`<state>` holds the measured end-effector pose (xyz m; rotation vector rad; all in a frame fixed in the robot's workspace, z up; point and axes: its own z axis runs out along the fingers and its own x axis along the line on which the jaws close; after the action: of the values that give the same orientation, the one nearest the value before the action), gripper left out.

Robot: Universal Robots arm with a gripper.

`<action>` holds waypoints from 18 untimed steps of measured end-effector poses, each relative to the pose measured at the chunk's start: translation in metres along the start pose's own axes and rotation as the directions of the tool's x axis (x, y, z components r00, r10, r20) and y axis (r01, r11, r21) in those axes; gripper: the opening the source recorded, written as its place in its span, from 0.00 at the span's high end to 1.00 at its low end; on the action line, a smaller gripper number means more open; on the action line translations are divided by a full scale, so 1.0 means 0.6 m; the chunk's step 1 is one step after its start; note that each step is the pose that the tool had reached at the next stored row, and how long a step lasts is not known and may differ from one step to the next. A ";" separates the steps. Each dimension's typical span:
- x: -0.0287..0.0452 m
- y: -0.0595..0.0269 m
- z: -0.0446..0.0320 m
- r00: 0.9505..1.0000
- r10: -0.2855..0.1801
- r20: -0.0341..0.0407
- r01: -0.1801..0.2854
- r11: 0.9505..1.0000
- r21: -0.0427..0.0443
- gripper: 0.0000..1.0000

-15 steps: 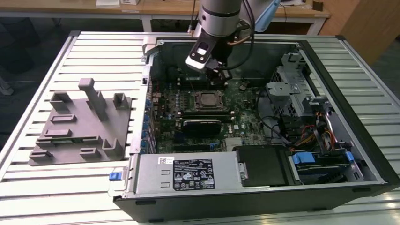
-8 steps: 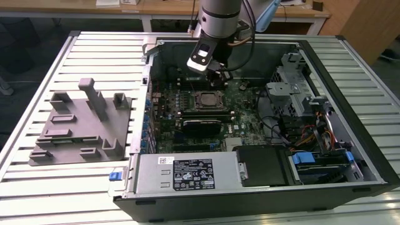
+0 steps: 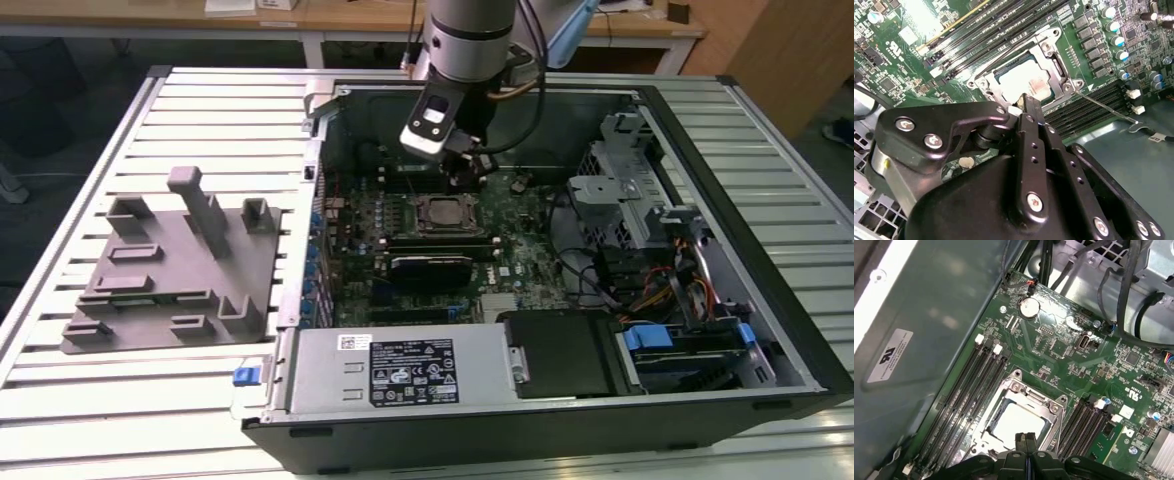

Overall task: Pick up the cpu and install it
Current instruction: 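Install the first cpu locking lever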

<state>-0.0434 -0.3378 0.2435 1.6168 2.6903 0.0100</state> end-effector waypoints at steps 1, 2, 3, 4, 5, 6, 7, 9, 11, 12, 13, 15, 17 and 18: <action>0.000 0.000 -0.001 1.000 -0.002 0.000 0.002 1.000 0.000 0.89; 0.000 0.000 -0.002 1.000 -0.004 0.000 0.004 1.000 0.000 0.89; 0.000 0.000 -0.003 1.000 -0.005 0.000 0.005 1.000 0.000 0.89; 0.000 0.000 -0.004 1.000 -0.006 0.000 0.006 1.000 0.000 0.89; 0.000 0.000 -0.005 1.000 -0.008 0.000 0.008 1.000 0.000 0.89; 0.000 0.000 -0.005 1.000 -0.011 0.000 0.011 1.000 0.000 0.89; 0.000 0.000 -0.005 1.000 -0.018 0.000 0.018 1.000 0.000 0.89; 0.000 0.000 -0.005 0.999 -0.051 0.000 0.051 0.999 0.000 0.89; 0.000 0.000 -0.006 0.996 -0.087 -0.001 0.087 0.996 0.000 0.89; 0.000 0.000 -0.006 0.994 -0.105 -0.001 0.105 0.994 0.000 0.89; 0.000 0.000 -0.006 0.992 -0.123 -0.001 0.123 0.992 0.000 0.89; 0.000 0.000 -0.005 0.984 -0.178 -0.001 0.178 0.984 0.000 0.89; 0.000 0.000 -0.005 0.977 -0.213 -0.001 0.213 0.977 0.000 0.89; 0.000 0.000 -0.005 0.973 -0.231 -0.002 0.231 0.973 0.000 0.89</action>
<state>-0.0434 -0.3378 0.2466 1.2939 2.8605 0.0102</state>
